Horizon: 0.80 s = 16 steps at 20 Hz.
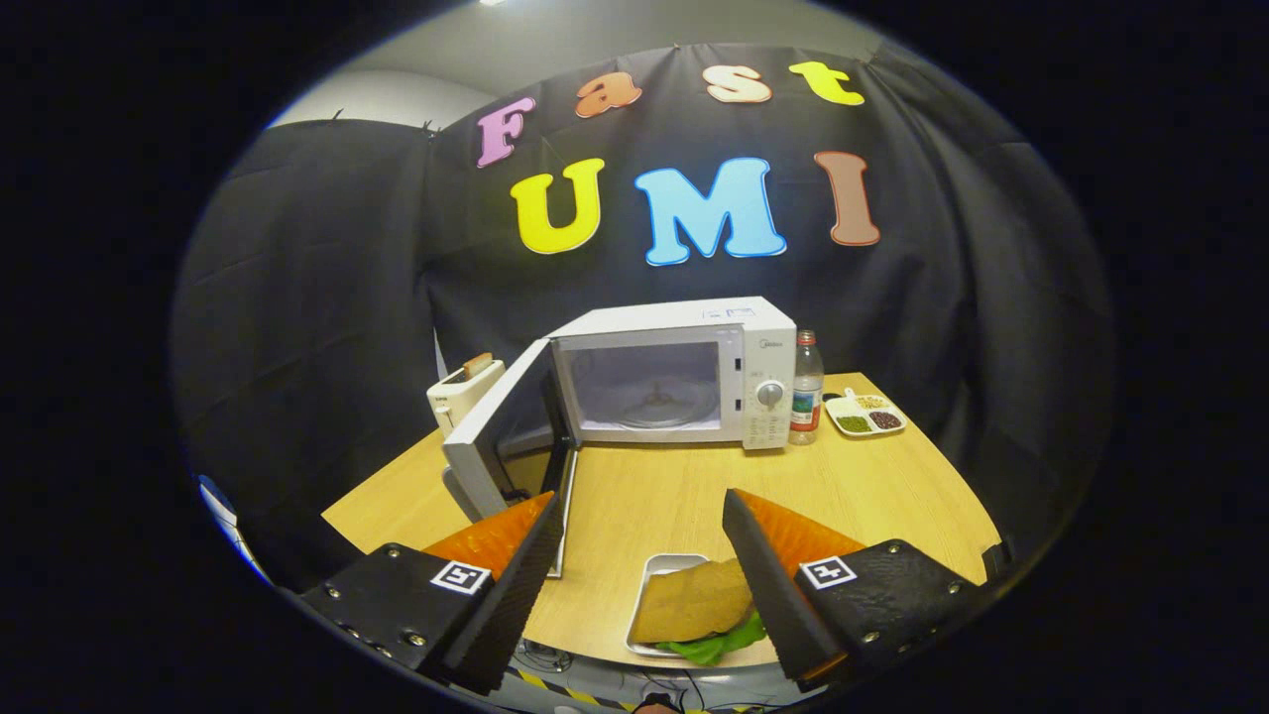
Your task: Open the microwave, put the food inside, and close the microwave door.
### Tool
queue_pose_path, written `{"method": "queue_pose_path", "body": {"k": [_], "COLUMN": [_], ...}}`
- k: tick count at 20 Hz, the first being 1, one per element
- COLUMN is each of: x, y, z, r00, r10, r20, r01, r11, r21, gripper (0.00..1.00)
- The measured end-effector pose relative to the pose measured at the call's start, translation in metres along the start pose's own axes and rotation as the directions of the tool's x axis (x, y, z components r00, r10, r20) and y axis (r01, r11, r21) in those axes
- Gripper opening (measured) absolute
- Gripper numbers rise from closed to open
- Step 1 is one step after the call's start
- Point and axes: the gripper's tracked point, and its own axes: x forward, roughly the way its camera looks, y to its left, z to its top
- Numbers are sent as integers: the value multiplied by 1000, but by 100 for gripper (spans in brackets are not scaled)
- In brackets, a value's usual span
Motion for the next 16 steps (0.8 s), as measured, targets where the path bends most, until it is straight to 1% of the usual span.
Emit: {"method": "queue_pose_path", "body": {"k": [2, 4, 7, 11, 14, 16], "x": [3, 8, 17, 34, 40, 42], "y": [-15, -24, -35, -63, -71, -69], "z": [-8, -22, -42, -61, -86, -95], "r00": [999, 992, 969, 947, 909, 883], "r10": [22, 67, 151, 192, 251, 303], "r20": [-45, -110, -194, -259, -334, -358], "r01": [-19, -52, -96, -78, -73, -82], "r11": [998, 990, 959, 917, 882, 851], "r21": [57, 135, 266, 392, 466, 518], "gripper": [98, 98, 98, 98, 98, 98]}}
